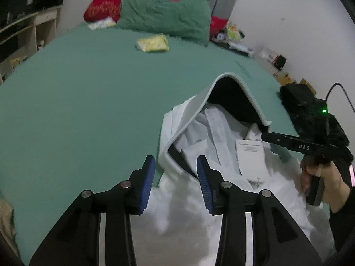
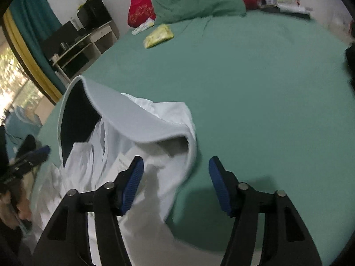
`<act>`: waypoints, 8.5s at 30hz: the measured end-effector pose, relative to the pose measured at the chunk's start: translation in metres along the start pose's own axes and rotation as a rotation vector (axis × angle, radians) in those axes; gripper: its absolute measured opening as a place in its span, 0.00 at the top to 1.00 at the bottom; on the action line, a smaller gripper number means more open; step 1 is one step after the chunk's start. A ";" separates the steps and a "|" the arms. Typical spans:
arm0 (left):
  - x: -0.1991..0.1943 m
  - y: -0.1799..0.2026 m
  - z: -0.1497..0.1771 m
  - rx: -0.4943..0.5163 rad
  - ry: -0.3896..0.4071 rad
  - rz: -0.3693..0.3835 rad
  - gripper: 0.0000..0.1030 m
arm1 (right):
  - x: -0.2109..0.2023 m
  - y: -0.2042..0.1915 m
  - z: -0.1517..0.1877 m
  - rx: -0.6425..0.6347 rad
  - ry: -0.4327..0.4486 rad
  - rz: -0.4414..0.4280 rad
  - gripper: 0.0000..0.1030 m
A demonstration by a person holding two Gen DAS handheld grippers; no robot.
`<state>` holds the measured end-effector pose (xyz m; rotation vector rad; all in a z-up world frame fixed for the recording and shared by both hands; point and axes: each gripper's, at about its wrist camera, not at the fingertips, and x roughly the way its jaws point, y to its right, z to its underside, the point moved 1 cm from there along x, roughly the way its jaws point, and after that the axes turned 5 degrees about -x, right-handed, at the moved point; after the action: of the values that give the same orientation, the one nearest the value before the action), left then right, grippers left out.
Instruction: Fold large clothes
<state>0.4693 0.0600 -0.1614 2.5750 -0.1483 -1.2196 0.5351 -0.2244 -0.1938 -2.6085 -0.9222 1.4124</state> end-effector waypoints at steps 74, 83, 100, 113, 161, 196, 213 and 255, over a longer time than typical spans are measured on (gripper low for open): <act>-0.002 0.065 0.030 0.477 0.066 -0.021 0.85 | -0.073 -0.060 0.088 -0.596 0.173 0.107 0.87; -0.035 0.084 0.033 0.461 0.258 -0.087 0.85 | -0.081 -0.102 0.088 -0.790 0.313 0.379 0.87; -0.028 0.086 0.081 0.459 0.116 -0.166 0.84 | -0.059 -0.130 0.150 -1.271 0.368 0.633 0.86; -0.086 0.072 0.139 0.346 0.063 -0.100 0.83 | -0.090 -0.144 0.203 -1.375 0.282 0.627 0.82; -0.077 0.053 0.175 0.146 -0.147 -0.125 0.74 | -0.116 -0.044 0.184 0.179 -0.019 -0.222 0.50; -0.149 -0.001 0.203 0.018 -0.071 -0.056 0.53 | -0.155 -0.071 0.181 -0.111 0.055 0.175 0.30; -0.069 0.061 0.148 0.097 -0.120 -0.070 0.52 | -0.066 -0.132 0.138 -0.326 -0.085 0.245 0.01; -0.230 -0.069 0.304 -0.075 -0.262 -0.095 0.95 | -0.262 -0.036 0.333 0.151 -0.138 0.170 0.95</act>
<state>0.0866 0.1096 -0.1945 2.3734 -0.0330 -1.5643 0.1526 -0.4097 -0.1813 -2.5560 -0.5880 1.6486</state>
